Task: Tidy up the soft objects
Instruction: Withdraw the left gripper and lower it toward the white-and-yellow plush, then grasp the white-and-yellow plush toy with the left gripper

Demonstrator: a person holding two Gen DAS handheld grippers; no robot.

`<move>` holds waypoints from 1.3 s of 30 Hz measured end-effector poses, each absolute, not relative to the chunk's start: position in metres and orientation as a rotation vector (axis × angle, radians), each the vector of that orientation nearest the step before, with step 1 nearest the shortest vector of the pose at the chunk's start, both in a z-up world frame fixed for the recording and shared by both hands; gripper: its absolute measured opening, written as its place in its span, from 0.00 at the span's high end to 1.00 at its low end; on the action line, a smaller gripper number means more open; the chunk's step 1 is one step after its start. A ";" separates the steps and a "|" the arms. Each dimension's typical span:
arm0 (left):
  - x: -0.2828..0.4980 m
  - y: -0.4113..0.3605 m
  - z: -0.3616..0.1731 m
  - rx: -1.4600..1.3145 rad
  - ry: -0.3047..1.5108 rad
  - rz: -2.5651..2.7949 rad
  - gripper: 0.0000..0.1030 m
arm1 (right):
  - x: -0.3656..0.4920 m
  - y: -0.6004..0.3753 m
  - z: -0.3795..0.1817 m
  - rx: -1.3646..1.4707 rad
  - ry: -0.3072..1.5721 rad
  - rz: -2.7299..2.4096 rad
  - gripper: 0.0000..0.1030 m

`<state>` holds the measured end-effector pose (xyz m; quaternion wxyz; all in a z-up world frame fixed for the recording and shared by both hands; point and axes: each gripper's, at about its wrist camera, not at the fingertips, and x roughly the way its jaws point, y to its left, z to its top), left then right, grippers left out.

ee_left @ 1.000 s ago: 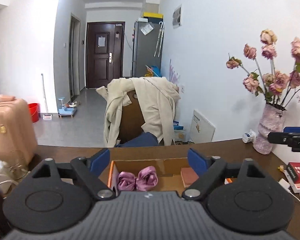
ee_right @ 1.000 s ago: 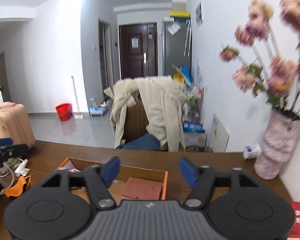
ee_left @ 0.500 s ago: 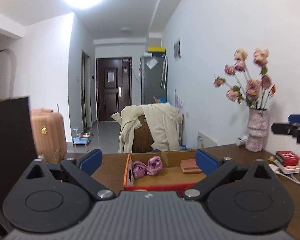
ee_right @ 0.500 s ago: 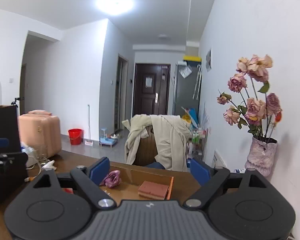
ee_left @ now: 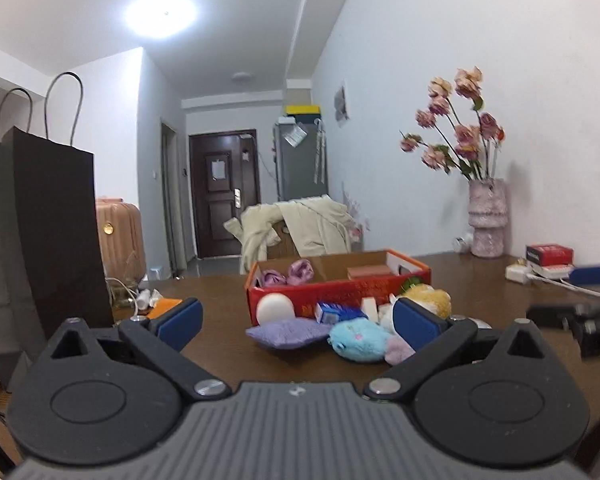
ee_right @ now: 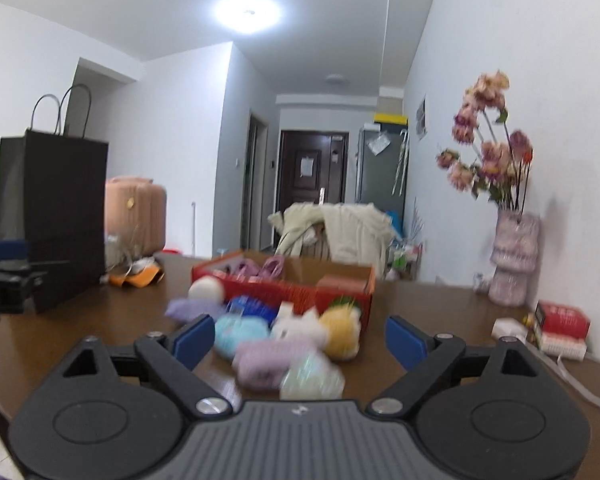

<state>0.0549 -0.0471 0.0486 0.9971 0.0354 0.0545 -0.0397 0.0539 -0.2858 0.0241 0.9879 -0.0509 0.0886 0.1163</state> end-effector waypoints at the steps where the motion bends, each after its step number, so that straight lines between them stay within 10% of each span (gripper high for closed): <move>1: 0.056 -0.044 0.050 0.057 0.111 -0.081 0.00 | 0.053 -0.285 0.022 -0.112 0.183 0.237 0.11; 20: 0.186 -0.098 0.037 -0.012 0.316 -0.274 0.01 | 0.138 -0.314 0.023 0.028 0.308 0.170 0.15; 29: 0.293 -0.137 0.019 -0.065 0.512 -0.361 0.38 | 0.236 -0.339 0.032 0.117 0.392 0.173 0.19; 39: 0.347 -0.137 -0.014 -0.159 0.720 -0.445 0.43 | 0.328 -0.343 0.005 0.232 0.525 0.225 0.35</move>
